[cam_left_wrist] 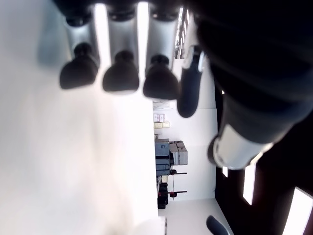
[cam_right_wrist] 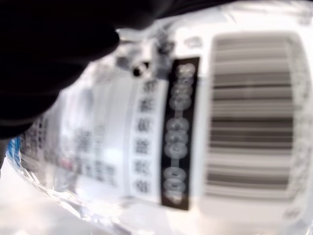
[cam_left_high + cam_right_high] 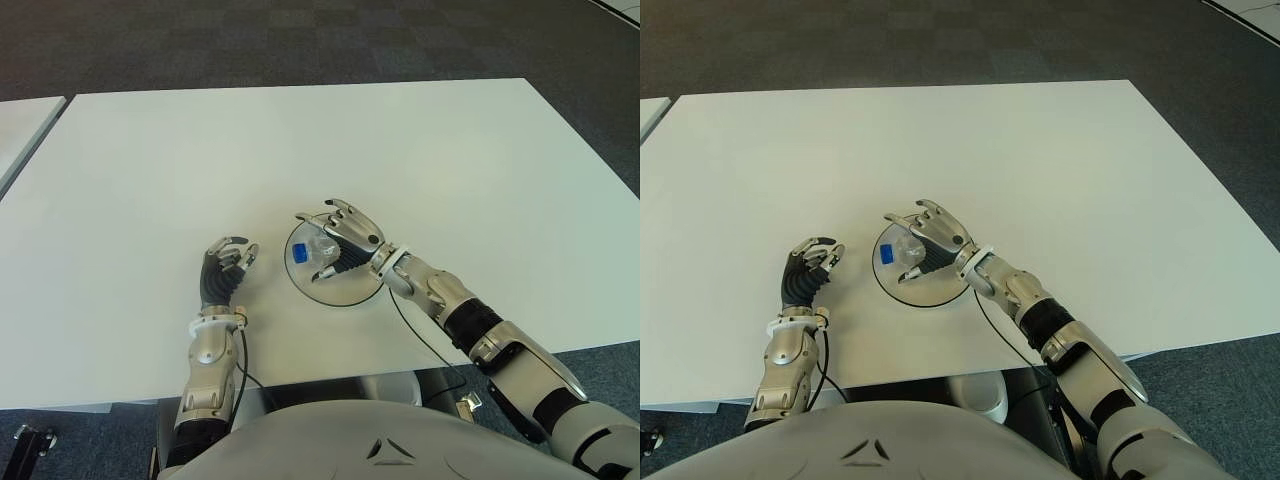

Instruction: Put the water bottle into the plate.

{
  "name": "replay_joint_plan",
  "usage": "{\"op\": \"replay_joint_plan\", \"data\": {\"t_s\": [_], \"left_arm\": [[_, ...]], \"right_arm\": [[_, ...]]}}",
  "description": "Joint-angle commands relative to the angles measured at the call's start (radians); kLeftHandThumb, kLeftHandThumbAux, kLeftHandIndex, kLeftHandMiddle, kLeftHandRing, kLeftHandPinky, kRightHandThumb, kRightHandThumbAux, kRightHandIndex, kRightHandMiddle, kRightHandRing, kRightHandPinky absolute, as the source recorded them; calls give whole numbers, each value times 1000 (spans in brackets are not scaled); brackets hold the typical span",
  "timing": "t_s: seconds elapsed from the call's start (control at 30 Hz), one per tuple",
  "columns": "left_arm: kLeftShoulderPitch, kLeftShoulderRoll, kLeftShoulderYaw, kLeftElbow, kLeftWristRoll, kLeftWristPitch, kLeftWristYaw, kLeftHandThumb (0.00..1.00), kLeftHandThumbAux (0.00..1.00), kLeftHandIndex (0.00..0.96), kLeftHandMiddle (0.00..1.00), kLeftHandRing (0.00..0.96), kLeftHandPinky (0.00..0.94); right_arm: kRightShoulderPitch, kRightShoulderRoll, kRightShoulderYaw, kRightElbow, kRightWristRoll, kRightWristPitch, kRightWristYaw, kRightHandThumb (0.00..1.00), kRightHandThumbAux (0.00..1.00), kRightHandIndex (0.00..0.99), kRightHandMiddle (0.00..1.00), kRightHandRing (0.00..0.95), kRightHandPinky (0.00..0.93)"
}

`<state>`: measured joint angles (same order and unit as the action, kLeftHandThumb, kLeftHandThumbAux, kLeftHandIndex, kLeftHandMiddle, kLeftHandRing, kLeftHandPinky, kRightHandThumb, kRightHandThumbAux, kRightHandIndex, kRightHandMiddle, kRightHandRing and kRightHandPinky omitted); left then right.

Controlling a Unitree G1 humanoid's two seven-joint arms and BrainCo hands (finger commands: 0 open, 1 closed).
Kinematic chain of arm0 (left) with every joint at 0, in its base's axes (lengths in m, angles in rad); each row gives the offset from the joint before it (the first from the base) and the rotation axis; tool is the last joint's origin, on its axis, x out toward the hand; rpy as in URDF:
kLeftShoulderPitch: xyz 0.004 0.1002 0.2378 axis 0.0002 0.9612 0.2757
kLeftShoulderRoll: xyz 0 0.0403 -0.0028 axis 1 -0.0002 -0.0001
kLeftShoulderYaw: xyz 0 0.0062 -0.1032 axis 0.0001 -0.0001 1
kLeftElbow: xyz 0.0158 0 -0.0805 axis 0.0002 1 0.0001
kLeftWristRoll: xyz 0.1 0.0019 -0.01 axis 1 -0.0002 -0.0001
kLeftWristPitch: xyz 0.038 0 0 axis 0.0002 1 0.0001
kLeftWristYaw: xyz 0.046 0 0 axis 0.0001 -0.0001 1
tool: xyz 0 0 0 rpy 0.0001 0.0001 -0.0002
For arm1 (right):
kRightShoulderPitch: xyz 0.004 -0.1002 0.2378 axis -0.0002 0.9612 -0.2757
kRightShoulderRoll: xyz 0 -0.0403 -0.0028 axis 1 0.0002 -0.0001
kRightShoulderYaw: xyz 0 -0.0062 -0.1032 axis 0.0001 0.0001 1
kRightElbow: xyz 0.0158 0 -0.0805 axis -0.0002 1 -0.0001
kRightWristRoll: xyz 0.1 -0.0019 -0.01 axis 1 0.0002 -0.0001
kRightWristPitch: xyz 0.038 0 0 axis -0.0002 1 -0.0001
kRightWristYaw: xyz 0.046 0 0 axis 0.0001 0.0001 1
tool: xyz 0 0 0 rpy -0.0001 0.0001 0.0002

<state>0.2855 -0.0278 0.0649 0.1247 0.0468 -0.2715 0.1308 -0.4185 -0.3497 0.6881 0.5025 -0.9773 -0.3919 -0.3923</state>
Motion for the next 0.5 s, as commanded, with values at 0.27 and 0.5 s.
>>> {"op": "replay_joint_plan", "data": {"t_s": [0.27,0.5], "left_arm": [[-2,7,4,18,-4,8,-8,702,720,437,847,843,804],[-2,11,2,21,1,2,-9,701,720,437,849,846,809]], "right_arm": [[41,-14,0,-1,-11,19,10,0,412,0,0,0,0],[46,-14,4,-16,-64,54,-78,0,410,0,0,0,0]]}}
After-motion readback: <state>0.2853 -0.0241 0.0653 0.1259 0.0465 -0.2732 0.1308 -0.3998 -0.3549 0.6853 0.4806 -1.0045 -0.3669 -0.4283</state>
